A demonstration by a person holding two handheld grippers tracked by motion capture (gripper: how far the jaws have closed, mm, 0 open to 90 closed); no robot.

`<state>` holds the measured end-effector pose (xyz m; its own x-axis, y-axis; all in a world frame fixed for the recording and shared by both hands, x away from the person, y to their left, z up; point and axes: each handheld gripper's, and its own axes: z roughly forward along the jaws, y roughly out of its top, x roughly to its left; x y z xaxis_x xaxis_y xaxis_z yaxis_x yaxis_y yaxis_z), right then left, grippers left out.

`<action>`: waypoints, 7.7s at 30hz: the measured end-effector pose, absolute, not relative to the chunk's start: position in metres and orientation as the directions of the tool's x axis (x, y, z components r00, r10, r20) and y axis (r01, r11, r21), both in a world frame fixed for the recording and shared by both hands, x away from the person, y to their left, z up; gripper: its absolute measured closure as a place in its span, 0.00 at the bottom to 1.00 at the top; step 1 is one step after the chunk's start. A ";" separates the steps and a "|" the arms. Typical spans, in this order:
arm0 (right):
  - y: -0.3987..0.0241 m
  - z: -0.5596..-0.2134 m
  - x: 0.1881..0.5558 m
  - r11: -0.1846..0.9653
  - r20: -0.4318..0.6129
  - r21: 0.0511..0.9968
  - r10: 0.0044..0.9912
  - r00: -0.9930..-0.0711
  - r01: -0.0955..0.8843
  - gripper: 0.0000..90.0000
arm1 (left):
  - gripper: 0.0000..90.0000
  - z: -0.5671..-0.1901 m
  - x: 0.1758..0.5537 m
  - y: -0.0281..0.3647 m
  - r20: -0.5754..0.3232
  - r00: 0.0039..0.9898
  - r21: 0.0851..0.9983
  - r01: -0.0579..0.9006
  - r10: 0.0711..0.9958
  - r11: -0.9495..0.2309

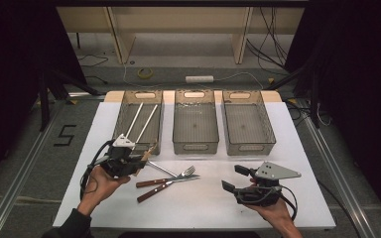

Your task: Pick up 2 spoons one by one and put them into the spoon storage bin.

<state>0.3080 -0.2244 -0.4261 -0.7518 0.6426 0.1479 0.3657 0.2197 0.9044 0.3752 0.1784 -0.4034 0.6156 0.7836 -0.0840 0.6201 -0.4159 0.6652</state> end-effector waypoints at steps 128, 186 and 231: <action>-0.222 -0.427 0.307 0.224 0.150 0.907 0.621 -0.769 0.357 0.32 | 0.30 -0.399 0.455 0.120 -0.152 0.738 0.565 0.611 0.658 -0.555; -0.219 -0.426 0.306 0.246 0.136 0.906 0.604 -0.785 0.346 0.32 | 0.47 -0.463 0.445 0.119 0.052 0.872 0.276 0.457 0.487 -0.846; -0.219 -0.426 0.305 0.256 0.127 0.904 0.604 -0.787 0.343 0.33 | 0.94 -0.460 0.427 0.120 0.094 0.955 0.208 0.257 0.281 -0.944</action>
